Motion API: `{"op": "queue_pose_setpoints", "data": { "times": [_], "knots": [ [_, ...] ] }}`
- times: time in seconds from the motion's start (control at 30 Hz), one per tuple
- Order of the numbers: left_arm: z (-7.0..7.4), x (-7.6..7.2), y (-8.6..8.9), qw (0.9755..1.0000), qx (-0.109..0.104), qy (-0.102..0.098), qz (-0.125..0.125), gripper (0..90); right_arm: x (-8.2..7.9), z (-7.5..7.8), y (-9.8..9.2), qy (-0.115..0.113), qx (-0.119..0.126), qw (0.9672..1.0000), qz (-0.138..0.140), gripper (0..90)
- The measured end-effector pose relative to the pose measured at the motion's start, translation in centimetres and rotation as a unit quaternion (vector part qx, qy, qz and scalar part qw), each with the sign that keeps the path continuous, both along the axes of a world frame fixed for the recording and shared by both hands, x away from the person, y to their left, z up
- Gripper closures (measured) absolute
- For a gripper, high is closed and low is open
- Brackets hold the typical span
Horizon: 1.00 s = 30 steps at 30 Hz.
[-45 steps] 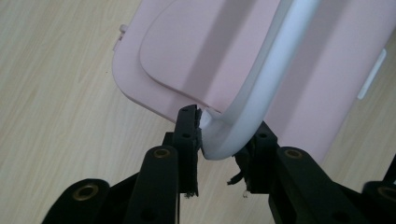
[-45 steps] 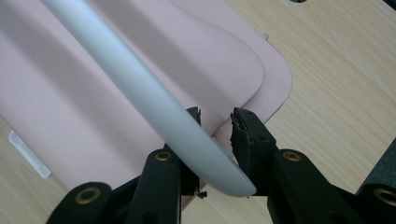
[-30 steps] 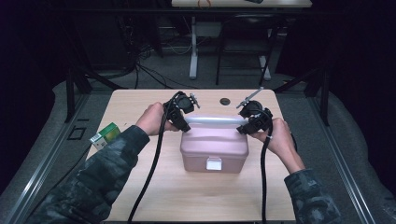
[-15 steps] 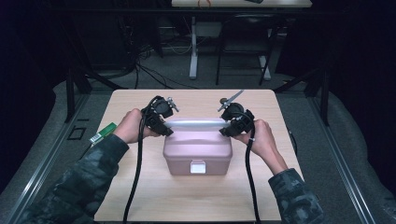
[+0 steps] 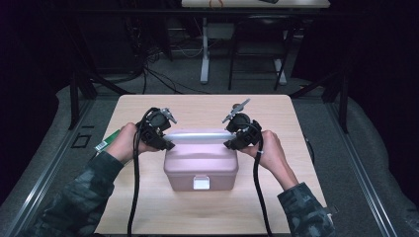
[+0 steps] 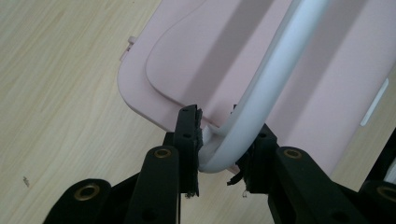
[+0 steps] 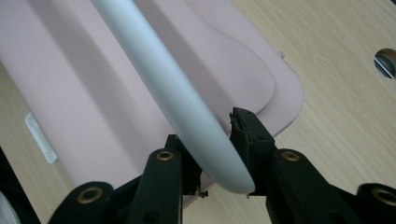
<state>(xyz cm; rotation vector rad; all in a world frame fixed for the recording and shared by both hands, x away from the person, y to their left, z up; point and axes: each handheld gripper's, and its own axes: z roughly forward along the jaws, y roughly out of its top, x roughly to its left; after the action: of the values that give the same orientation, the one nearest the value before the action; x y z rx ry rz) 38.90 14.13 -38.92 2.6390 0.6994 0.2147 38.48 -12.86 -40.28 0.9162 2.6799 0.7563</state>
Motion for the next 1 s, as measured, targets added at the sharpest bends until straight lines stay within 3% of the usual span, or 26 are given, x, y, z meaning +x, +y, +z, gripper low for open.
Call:
{"op": "queue_pose_setpoints", "data": {
  "times": [0.17, 0.3, 0.37, 0.47, 0.57, 0.6, 0.67, 0.9, 1.0],
  "knots": [
    [0.0, -0.6, 0.0, 0.9999, -0.012, 0.001, -0.002, 70.7, -0.5, -0.2, -0.5, -0.002, 0.023, 0.9997, -0.002, 71.2],
    [-0.3, -1.0, -0.4, 0.9999, -0.015, -0.007, -0.004, 70.8, -0.9, -0.2, -0.9, -0.006, 0.025, 0.9996, -0.008, 71.5],
    [-0.4, -1.2, -0.6, 0.9999, -0.010, -0.013, -0.002, 69.3, -0.9, -0.2, -0.9, -0.005, 0.021, 0.9998, -0.006, 71.5],
    [-0.5, -1.5, -0.5, 0.9997, -0.019, -0.013, 0.001, 65.4, -1.1, -0.1, -0.7, -0.004, 0.007, 1.0000, -0.004, 71.4],
    [-0.5, -1.8, 0.0, 0.9997, -0.024, -0.004, 0.005, 56.7, -1.1, -0.1, -0.8, 0.000, 0.012, 0.9999, 0.000, 70.7],
    [-0.5, -2.0, 0.2, 0.9995, -0.027, -0.002, 0.014, 42.3, -1.1, -0.1, -0.9, -0.001, 0.015, 0.9999, 0.001, 70.1],
    [-0.5, -2.3, 0.7, 0.9990, -0.035, -0.007, 0.026, 33.5, -1.1, -0.1, -1.0, -0.001, 0.016, 0.9999, 0.001, 68.6],
    [-0.6, -3.5, 2.8, 0.9962, -0.052, -0.025, 0.066, 15.8, -1.4, -0.1, -1.3, -0.003, 0.020, 0.9998, -0.004, 67.3],
    [-0.9, -4.1, 4.4, 0.9927, -0.072, -0.038, 0.089, 14.6, -1.5, -0.1, -1.3, -0.010, 0.026, 0.9996, -0.004, 66.4]
  ]
}}
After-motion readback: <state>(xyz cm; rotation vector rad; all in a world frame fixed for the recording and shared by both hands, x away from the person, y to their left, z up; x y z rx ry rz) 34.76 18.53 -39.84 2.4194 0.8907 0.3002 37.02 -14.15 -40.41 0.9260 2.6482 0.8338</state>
